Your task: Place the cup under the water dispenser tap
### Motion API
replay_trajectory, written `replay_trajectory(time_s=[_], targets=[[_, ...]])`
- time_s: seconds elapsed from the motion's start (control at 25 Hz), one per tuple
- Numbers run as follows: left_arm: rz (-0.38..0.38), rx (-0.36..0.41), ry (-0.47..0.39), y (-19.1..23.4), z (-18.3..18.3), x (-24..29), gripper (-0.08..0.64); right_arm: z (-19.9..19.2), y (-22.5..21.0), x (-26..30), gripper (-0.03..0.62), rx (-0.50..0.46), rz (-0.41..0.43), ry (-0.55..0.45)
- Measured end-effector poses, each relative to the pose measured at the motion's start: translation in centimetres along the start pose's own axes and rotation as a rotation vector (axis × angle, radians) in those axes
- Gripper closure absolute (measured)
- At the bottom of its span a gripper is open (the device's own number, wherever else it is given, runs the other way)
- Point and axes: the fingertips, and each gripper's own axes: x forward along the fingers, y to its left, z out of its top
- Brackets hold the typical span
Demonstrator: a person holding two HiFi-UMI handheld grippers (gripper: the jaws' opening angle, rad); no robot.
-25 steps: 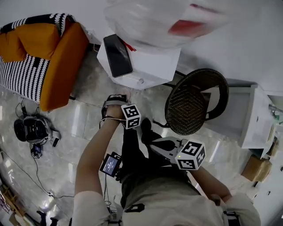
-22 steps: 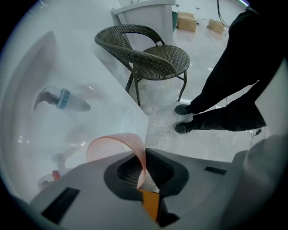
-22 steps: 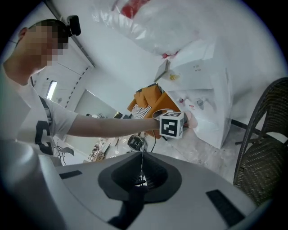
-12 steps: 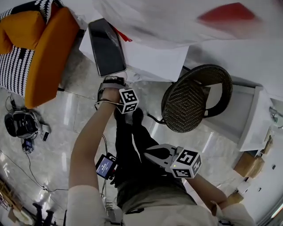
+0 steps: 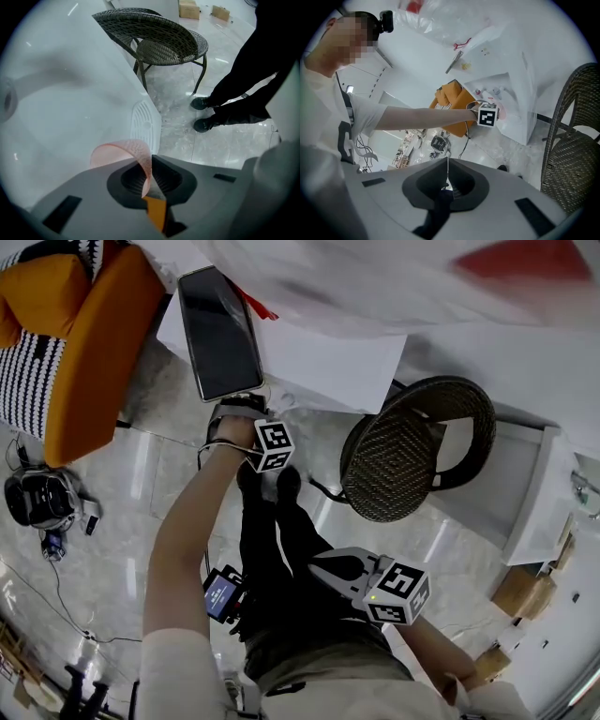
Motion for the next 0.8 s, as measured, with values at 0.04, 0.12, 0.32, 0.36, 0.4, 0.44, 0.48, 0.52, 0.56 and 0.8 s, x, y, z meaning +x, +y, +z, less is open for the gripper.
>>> replay_trajectory(time_s=[0.04, 0.12, 0.32, 0.36, 0.4, 0.44, 0.48, 0.52, 0.56, 0.8], targets=[[0.002, 0.002, 0.000, 0.0, 0.0, 0.1, 0.494, -0.1, -0.1, 0.0, 0.565, 0.001, -0.003, 0.001], [0.013, 0.001, 0.000, 0.1, -0.1, 0.1, 0.494, -0.2, -0.2, 0.0, 0.566, -0.002, -0.004, 0.005], [0.068, -0.021, -0.022, 0.4, 0.2, -0.3, 0.423, -0.3, 0.0, 0.1, 0.565, -0.008, -0.003, 0.010], [0.075, -0.034, -0.024, 0.7, 0.1, -0.5, 0.397, -0.2, 0.0, 0.1, 0.566, -0.008, -0.002, 0.010], [0.080, -0.049, -0.027, 0.9, 0.1, -0.6, 0.386, -0.2, 0.0, 0.1, 0.566, -0.006, 0.000, 0.008], [0.083, -0.065, -0.032, 1.1, 0.0, -0.7, 0.377, -0.2, 0.1, 0.1, 0.565, -0.004, 0.002, 0.005], [0.088, -0.079, -0.039, 1.2, 0.1, -0.9, 0.368, -0.1, 0.0, 0.2, 0.565, -0.003, 0.002, 0.003], [0.093, -0.088, -0.046, 1.3, 0.1, -1.0, 0.361, -0.1, 0.0, 0.2, 0.565, -0.006, 0.001, 0.002], [0.101, -0.095, -0.050, 1.4, 0.1, -1.1, 0.348, 0.0, 0.0, 0.3, 0.565, -0.009, -0.001, 0.002], [0.137, -0.160, -0.114, 2.1, 0.9, -4.2, 0.290, 0.9, -0.4, -0.1, 0.565, 0.030, 0.001, -0.046]])
